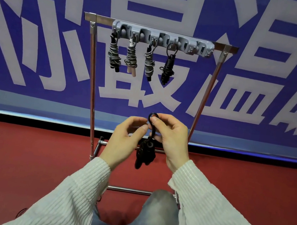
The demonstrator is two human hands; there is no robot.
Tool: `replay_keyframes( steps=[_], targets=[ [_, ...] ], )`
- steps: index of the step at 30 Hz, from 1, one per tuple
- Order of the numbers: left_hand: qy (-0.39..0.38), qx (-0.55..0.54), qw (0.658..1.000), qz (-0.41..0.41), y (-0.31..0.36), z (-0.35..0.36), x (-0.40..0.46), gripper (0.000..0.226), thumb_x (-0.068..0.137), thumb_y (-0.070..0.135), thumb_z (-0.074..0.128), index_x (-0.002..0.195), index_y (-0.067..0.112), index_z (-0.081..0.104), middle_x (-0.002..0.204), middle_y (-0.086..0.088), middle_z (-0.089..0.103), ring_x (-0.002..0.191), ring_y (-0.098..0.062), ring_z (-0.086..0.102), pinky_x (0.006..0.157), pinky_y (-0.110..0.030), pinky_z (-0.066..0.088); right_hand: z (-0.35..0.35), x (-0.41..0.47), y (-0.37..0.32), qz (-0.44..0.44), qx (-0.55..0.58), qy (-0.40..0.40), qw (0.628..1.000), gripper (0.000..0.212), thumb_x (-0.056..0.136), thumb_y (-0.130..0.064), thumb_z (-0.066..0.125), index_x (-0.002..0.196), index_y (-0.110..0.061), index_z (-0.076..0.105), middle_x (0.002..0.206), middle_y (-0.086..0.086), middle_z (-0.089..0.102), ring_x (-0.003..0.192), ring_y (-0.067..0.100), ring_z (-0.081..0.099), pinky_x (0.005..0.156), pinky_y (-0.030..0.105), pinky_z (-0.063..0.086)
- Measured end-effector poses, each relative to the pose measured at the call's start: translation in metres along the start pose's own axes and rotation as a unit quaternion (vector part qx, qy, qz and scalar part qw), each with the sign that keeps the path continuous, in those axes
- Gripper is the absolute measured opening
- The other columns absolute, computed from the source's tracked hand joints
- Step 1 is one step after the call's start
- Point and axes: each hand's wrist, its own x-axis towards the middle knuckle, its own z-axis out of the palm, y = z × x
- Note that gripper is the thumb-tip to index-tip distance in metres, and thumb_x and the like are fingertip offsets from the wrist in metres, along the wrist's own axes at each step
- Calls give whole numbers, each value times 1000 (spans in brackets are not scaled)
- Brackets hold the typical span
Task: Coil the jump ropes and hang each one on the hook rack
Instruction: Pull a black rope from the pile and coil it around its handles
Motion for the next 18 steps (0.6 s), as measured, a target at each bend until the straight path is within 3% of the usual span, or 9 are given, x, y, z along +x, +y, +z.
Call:
replay_keyframes(
  steps=[3,7,11,15,18],
  targets=[
    [4,-9,1000,8,18,12,19,14,96,34,69,106,24,72,104,7,75,104,-12,70,98,-43,56,-4,12,-6,-19,-38,2,999,8,93,-15,72,97,-17,80,95,6,78,93,23,76,84,46,62],
    [0,-50,999,-11,31,21,44,11,96,25,70,99,15,72,95,-2,75,95,-17,72,87,-36,61,-11,29,-23,-6,0,7,1000,8,94,-9,70,96,-9,78,96,13,77,87,27,77,76,41,64],
    [-31,-50,998,-12,41,28,72,15,101,19,62,98,5,66,91,-5,71,93,-17,70,87,-34,60,-22,54,-36,-9,-15,-8,1000,9,95,-9,69,98,-6,77,91,13,78,86,28,77,74,35,63],
    [-47,-22,999,2,57,39,105,14,104,15,57,95,6,62,90,-6,72,88,-15,69,84,-33,57,-34,90,-48,-51,-99,-19,994,11,96,-11,68,94,-18,76,87,4,77,85,19,75,77,29,59],
    [-56,15,998,31,71,49,133,14,105,11,53,91,13,58,86,-3,72,81,-12,67,79,-30,55,-42,117,-61,-58,-130,-9,990,10,97,-10,66,97,-13,75,87,4,76,78,12,72,71,25,56]
  ],
)
